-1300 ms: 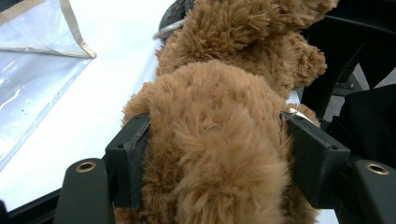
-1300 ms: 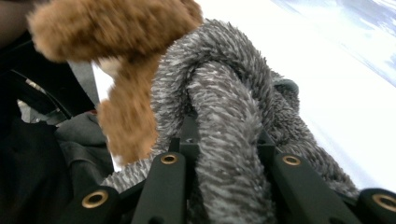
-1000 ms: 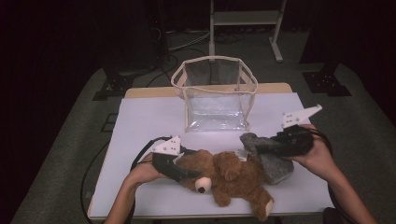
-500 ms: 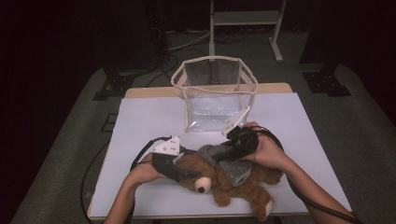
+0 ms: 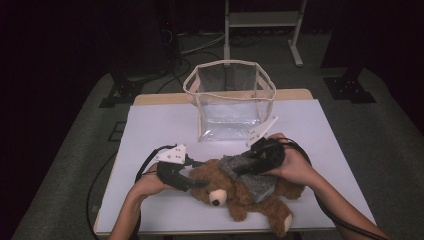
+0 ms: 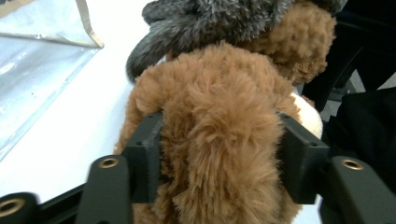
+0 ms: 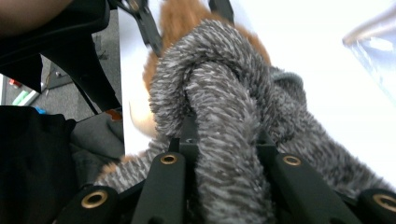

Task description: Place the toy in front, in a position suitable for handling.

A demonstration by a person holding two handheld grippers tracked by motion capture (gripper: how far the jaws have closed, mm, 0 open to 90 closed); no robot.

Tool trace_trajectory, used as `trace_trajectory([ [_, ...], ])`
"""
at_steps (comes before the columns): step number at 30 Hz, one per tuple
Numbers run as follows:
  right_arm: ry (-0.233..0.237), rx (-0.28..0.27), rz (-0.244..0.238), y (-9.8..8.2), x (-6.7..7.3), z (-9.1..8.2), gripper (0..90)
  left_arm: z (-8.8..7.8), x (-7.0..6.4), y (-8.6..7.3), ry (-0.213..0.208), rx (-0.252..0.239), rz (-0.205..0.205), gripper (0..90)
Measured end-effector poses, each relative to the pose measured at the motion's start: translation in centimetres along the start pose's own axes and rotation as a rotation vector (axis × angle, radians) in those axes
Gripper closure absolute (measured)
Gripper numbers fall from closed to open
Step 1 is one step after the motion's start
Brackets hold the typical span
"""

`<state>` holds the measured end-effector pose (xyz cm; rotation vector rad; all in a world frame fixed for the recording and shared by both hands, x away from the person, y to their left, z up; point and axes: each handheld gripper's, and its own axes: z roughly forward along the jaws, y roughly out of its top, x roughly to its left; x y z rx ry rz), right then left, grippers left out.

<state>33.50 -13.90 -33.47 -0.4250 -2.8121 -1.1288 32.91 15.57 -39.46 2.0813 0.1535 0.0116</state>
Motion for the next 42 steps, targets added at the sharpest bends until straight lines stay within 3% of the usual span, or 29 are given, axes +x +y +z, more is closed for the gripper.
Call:
trace_trajectory([
  [7, 0.044, 0.003, -0.098, 4.7, 1.1, 2.8, 72.8, 0.0, -0.2, 0.1, 0.003, -0.005, 0.023, 42.8],
  [12, 0.068, 0.013, -0.101, 5.1, 1.1, 4.5, 72.9, -0.1, -0.1, -0.3, -0.001, -0.011, 0.002, 41.1],
  [15, 0.069, 0.026, -0.096, 4.4, 1.0, 4.2, 72.9, -0.1, 0.0, -0.4, -0.002, -0.012, -0.002, 40.3],
  [18, 0.038, 0.072, -0.102, 2.3, 1.5, 2.5, 72.8, -0.1, -0.1, -0.3, 0.0, -0.013, 0.002, 39.9],
  [21, 0.031, 0.068, -0.088, 1.0, 1.8, 1.5, 72.7, 0.0, -0.2, -0.2, -0.005, -0.018, 0.009, 39.7],
  [24, 0.021, -0.005, -0.062, -0.8, 2.1, -0.8, 72.5, 0.2, -0.4, 0.0, 0.0, -0.003, 0.019, 38.5],
  [27, -0.011, -0.045, -0.052, -1.1, 1.7, -1.8, 72.0, 0.1, -0.4, 0.0, 0.002, -0.002, 0.018, 38.4],
  [30, -0.068, -0.08, -0.008, -1.6, 0.4, -3.1, 71.9, 0.0, -0.4, -0.1, -0.001, 0.002, 0.024, 38.3],
  [31, -0.091, -0.087, 0.035, -2.2, -0.6, -3.4, 72.0, 0.0, -0.4, -0.1, -0.001, 0.004, 0.025, 38.2],
  [34, -0.115, -0.084, 0.089, -3.5, -1.9, -3.1, 72.6, 0.0, -0.4, 0.0, 0.0, 0.005, 0.025, 37.8],
  [37, -0.107, -0.075, 0.104, -4.6, -2.1, -2.4, 72.6, 0.0, -0.4, 0.1, -0.001, 0.009, 0.017, 36.5],
  [40, -0.101, -0.09, 0.118, -5.7, -1.5, -1.8, 73.0, 0.0, -0.5, 0.5, -0.004, 0.016, 0.006, 31.1],
  [42, -0.116, -0.118, 0.12, -6.5, -0.6, -1.9, 73.3, 0.5, -0.8, 1.1, -0.01, 0.02, -0.019, 19.7],
])
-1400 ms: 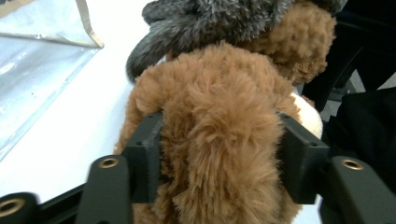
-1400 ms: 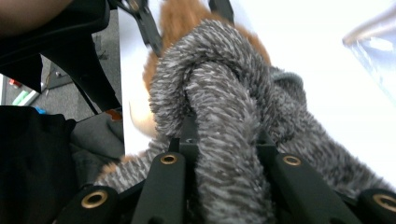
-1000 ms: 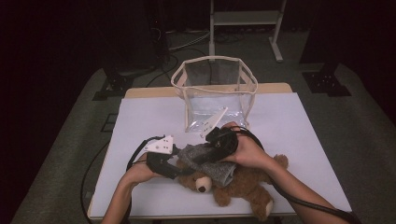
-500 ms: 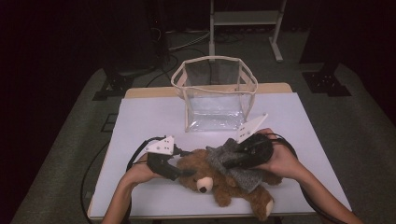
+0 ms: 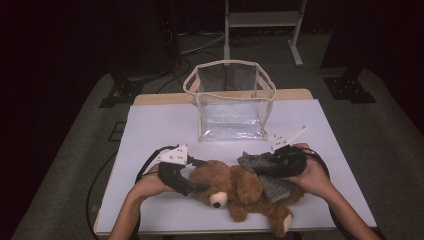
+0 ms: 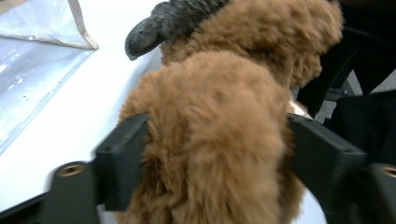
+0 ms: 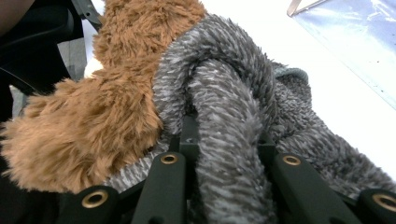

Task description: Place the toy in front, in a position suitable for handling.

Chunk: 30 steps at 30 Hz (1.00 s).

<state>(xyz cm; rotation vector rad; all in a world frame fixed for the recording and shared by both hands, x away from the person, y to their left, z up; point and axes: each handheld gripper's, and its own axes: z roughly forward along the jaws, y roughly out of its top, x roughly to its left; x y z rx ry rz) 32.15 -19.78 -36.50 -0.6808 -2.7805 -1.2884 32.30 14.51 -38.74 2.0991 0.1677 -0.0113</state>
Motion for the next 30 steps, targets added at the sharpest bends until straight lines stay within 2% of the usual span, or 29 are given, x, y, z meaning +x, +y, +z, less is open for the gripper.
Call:
trace_trajectory([
  [1, 0.0, 0.0, 0.0, 0.0, 0.0, 0.0, 73.3, 0.0, 0.0, 0.0, 0.0, 0.0, 0.0, 17.5],
  [2, 0.004, -0.014, -0.004, -0.5, 0.7, 0.0, 73.5, 0.3, -0.2, 0.2, -0.005, 0.001, -0.003, 14.0],
  [3, 0.004, -0.014, -0.004, -0.5, 0.7, 0.0, 73.5, 0.6, -0.3, 0.3, -0.003, 0.008, -0.002, 14.0],
  [5, 0.012, -0.035, -0.005, -1.2, 1.5, -0.1, 73.7, 1.5, -0.4, 0.7, 0.01, 0.042, -0.017, 7.2],
  [7, 0.014, -0.045, -0.007, -1.5, 2.0, -0.2, 73.8, 1.8, -0.5, 0.8, 0.006, 0.046, -0.026, 3.2],
  [8, 0.015, -0.052, -0.01, -1.7, 2.2, -0.2, 73.8, 2.4, -0.6, 0.9, -0.001, 0.057, -0.024, 2.7],
  [13, 0.016, -0.073, -0.008, -2.3, 2.6, -0.3, 74.0, 3.6, -0.9, 1.3, -0.004, 0.077, -0.02, 0.6],
  [15, 0.022, -0.078, -0.001, -2.4, 2.5, -0.3, 74.0, 4.7, -0.7, 1.4, 0.004, 0.114, -0.036, 0.6],
  [16, 0.023, -0.078, 0.002, -2.4, 2.4, -0.3, 74.0, 5.0, -0.6, 1.4, 0.003, 0.131, -0.058, 1.0],
  [18, 0.017, -0.073, 0.007, -2.3, 2.1, -0.3, 74.0, 5.1, -0.5, 1.6, 0.017, 0.141, -0.074, 7.6],
  [21, 0.027, -0.08, 0.029, -2.2, 1.3, -0.4, 73.7, 4.8, -0.5, 2.1, 0.052, 0.141, -0.023, 26.1],
  [23, 0.037, -0.094, 0.052, -2.1, 0.3, -0.6, 73.6, 4.8, -0.2, 2.6, 0.086, 0.132, 0.01, 32.8],
  [25, 0.043, -0.1, 0.067, -2.0, -0.2, -0.7, 73.6, 4.8, 0.1, 2.8, 0.097, 0.129, 0.01, 34.9],
  [26, 0.034, -0.109, 0.09, -1.6, -1.4, -0.9, 73.5, 4.8, 0.8, 3.3, 0.118, 0.122, 0.015, 35.6],
  [27, 0.034, -0.109, 0.09, -1.6, -1.4, -0.9, 73.5, 4.8, 0.8, 3.3, 0.118, 0.122, 0.015, 36.2],
  [30, 0.011, -0.118, 0.095, -0.3, -2.8, -0.6, 73.6, 4.4, 2.2, 4.2, 0.162, 0.124, 0.059, 37.1],
])
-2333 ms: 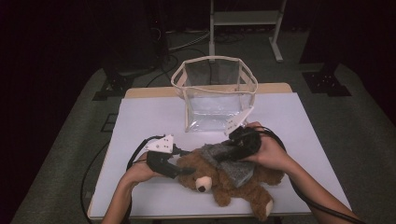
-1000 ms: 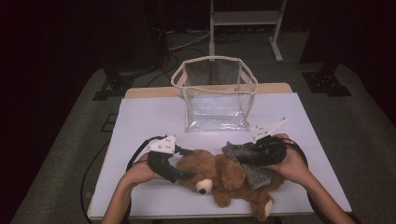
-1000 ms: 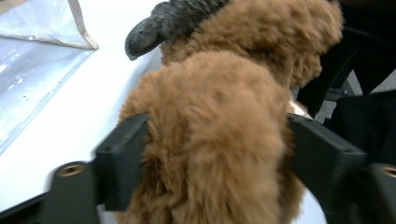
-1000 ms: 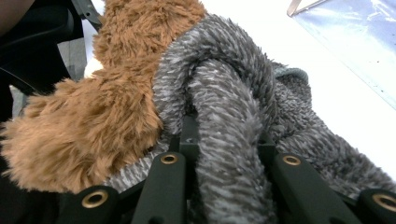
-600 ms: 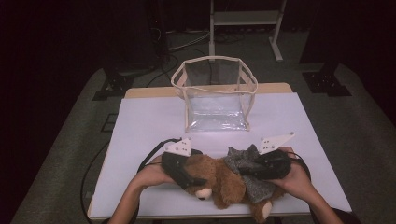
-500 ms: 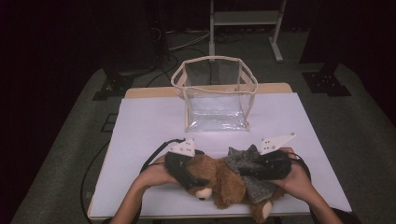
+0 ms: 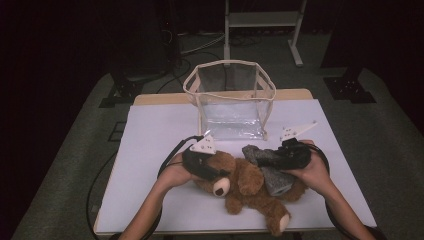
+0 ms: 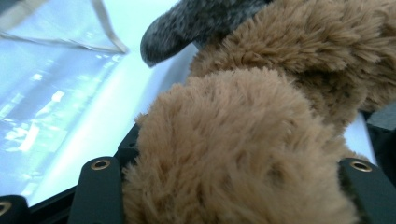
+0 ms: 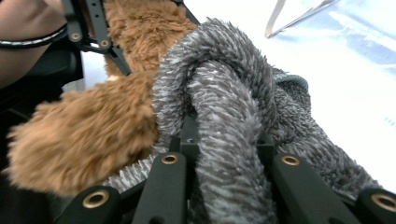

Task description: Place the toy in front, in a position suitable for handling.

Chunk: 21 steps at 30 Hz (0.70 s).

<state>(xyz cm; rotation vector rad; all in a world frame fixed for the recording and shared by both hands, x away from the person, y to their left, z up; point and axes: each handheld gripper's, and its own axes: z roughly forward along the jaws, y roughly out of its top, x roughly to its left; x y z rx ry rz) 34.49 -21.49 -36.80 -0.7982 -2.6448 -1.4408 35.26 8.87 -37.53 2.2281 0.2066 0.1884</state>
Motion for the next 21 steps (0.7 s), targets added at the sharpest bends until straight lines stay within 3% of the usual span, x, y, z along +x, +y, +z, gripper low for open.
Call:
trace_trajectory([
  [2, 0.001, -0.01, 0.006, 0.9, -0.8, 0.3, 73.6, -0.5, 0.8, 0.3, 0.045, -0.007, 0.018, 37.4],
  [3, 0.001, -0.01, 0.006, 0.9, -0.8, 0.3, 73.6, -0.5, 0.8, 0.3, 0.045, -0.007, 0.018, 37.4],
  [6, -0.013, -0.023, 0.014, 3.0, -2.5, 0.6, 73.6, -1.5, 2.7, 0.7, 0.14, -0.055, 0.066, 36.5],
  [10, -0.031, -0.008, 0.018, 4.6, -4.4, 1.5, 73.6, -1.6, 3.4, 0.1, 0.104, -0.101, 0.09, 35.2],
  [13, -0.022, 0.012, 0.033, 4.8, -5.2, 2.3, 73.5, -1.7, 3.3, -0.6, 0.089, -0.116, 0.082, 32.5],
  [14, 0.009, 0.072, 0.032, 4.4, -5.3, 3.8, 73.6, -1.9, 3.3, -1.3, 0.062, -0.105, 0.048, 29.3],
  [15, 0.009, 0.072, 0.032, 4.4, -5.3, 3.8, 73.6, -1.9, 3.3, -1.3, 0.062, -0.105, 0.048, 25.4],
  [16, 0.041, 0.086, 0.027, 3.8, -4.7, 4.7, 74.0, -2.1, 3.1, -2.0, 0.039, -0.076, 0.002, 20.0],
  [17, 0.047, 0.08, 0.029, 3.6, -4.3, 4.8, 74.2, -2.1, 3.1, -2.0, 0.039, -0.076, 0.002, 17.6],
  [18, 0.047, 0.071, 0.015, 3.5, -3.6, 4.8, 74.5, -2.6, 2.6, -2.5, 0.012, -0.069, -0.032, 13.7],
  [20, 0.047, 0.064, -0.01, 3.2, -2.4, 4.8, 74.8, -3.1, 2.4, -2.6, 0.005, -0.073, -0.04, 9.9],
  [21, 0.04, 0.064, -0.024, 3.1, -1.7, 4.7, 75.0, -4.2, 1.8, -2.7, 0.007, -0.091, -0.023, 9.8],
])
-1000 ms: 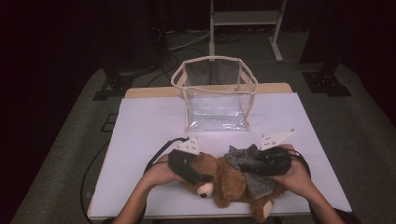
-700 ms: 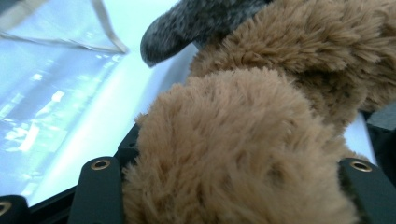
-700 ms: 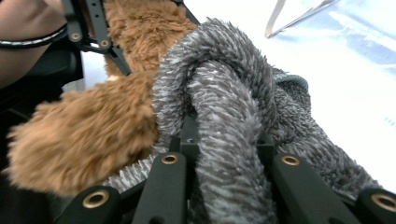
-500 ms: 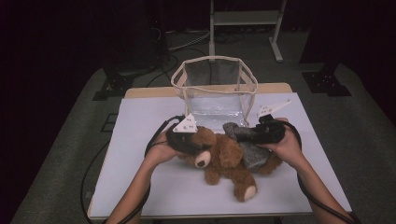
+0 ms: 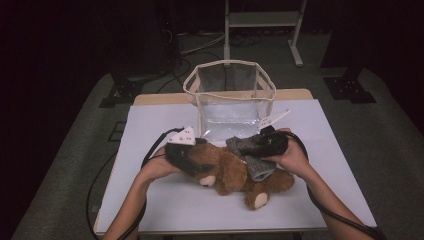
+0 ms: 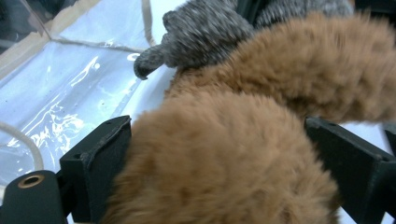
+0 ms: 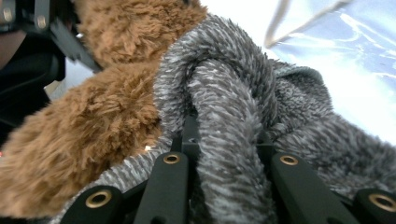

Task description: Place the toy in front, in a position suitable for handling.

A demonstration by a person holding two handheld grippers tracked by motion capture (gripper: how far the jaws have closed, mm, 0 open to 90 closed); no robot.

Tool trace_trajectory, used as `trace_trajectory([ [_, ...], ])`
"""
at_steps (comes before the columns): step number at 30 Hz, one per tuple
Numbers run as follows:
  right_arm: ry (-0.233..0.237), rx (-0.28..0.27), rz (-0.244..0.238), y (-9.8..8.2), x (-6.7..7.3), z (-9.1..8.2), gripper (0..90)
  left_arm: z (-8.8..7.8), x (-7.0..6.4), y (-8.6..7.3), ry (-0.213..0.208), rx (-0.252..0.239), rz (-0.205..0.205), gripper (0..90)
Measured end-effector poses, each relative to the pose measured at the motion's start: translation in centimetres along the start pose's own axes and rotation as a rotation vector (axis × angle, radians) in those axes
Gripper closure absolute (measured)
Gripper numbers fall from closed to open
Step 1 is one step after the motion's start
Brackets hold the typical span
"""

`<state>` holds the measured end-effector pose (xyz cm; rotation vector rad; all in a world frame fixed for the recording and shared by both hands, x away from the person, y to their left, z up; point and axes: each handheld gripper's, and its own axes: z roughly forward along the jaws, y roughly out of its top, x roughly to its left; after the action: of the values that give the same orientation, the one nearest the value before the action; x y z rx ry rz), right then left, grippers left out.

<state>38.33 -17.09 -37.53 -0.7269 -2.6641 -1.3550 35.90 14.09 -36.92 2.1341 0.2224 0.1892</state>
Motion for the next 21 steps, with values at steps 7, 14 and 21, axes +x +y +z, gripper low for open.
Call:
trace_trajectory([
  [7, 0.022, 0.013, -0.121, -1.0, 5.5, -0.4, 74.8, -0.7, -1.5, -1.0, -0.057, 0.042, 0.0, 23.4],
  [14, -0.041, -0.042, -0.16, 0.8, 5.7, -2.5, 74.3, -0.5, -2.7, -2.0, -0.063, 0.019, 0.029, 27.6],
  [21, -0.038, -0.003, -0.168, 1.0, 5.4, -0.4, 71.9, -0.6, -3.0, -2.2, -0.054, 0.012, 0.035, 27.5],
])
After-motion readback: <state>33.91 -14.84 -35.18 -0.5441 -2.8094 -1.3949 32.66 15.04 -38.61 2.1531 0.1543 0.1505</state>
